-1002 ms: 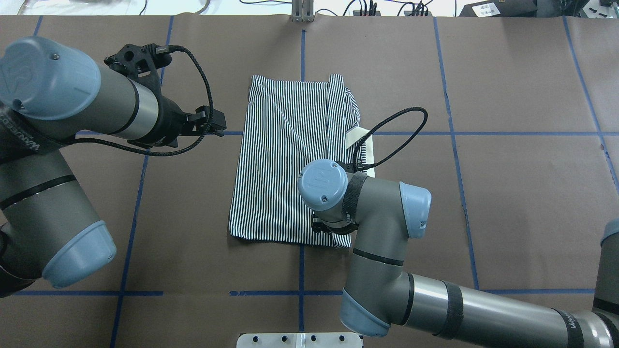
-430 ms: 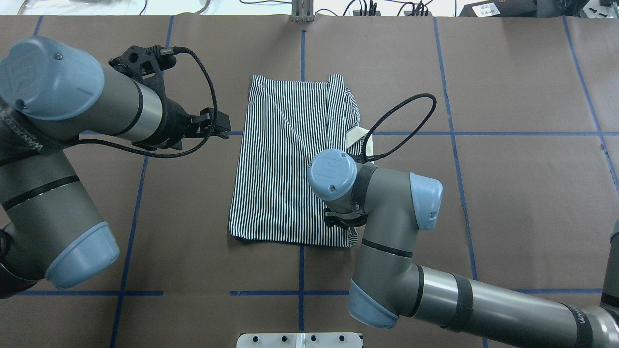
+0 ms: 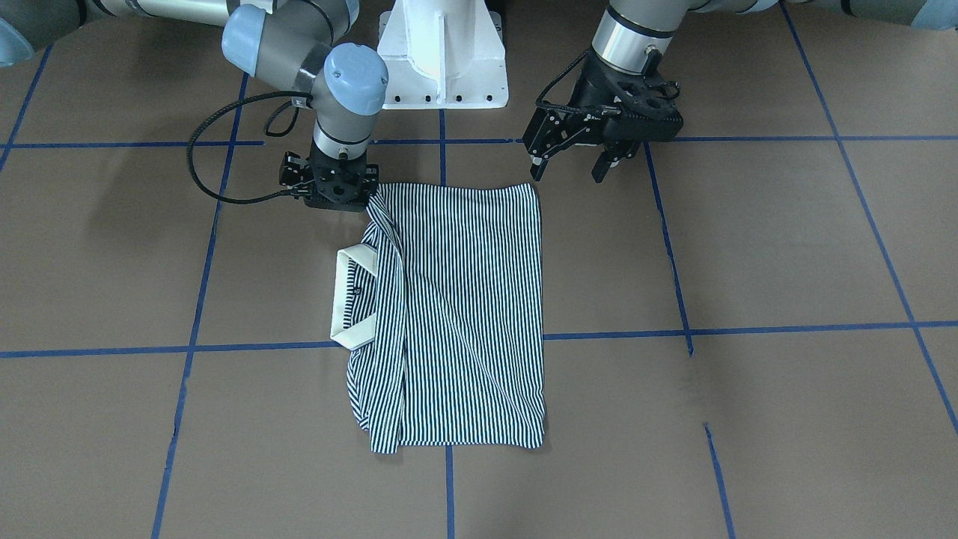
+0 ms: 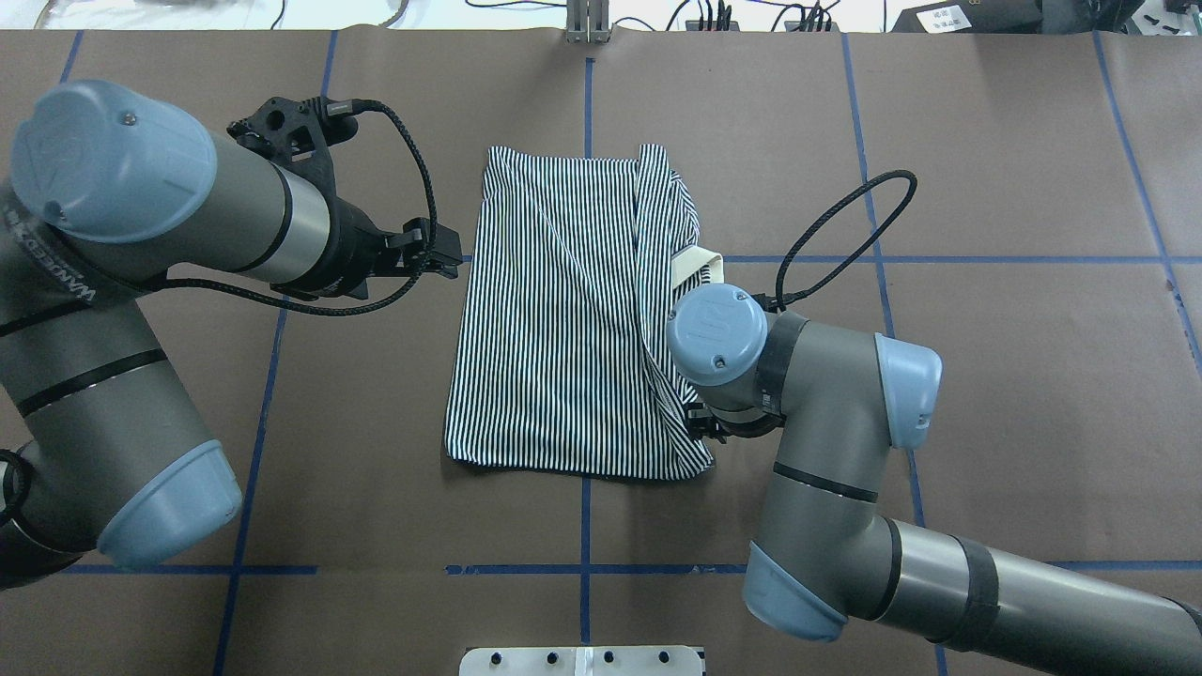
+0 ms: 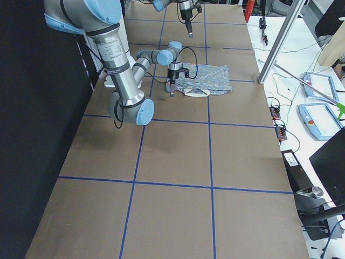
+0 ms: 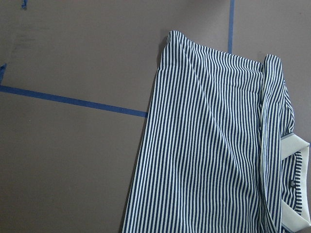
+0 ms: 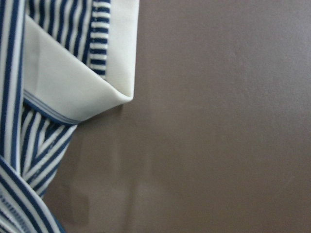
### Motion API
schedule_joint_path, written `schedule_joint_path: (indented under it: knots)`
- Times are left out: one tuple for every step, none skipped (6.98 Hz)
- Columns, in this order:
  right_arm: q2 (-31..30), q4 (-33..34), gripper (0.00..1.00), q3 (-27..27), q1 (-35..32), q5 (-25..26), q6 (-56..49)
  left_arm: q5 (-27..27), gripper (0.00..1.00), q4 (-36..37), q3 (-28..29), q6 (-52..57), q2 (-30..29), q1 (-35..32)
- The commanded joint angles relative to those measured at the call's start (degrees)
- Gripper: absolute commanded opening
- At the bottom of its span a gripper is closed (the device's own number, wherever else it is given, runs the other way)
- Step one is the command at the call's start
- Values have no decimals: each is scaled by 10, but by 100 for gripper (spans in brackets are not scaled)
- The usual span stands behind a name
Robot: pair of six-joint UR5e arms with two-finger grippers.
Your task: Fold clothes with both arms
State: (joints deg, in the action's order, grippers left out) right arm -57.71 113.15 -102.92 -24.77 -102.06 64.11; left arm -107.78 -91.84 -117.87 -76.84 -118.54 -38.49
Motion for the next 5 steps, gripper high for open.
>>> schedule_joint_path:
  knots:
    - [22,-15,100,-8,-10,1,-22,-1,100,0,1,3,-1,1]
    - [49,-42,100,19,-10,2,-25,-1,100,0,1,4,-1,1]
    - [79,-69,100,73,-9,2,-25,-1,100,0,1,5,-1,1]
    - [90,-73,100,91,-9,7,-38,-1,100,0,1,6,0,1]
    - [90,-74,100,100,-9,8,-50,-1,100,0,1,6,0,1]
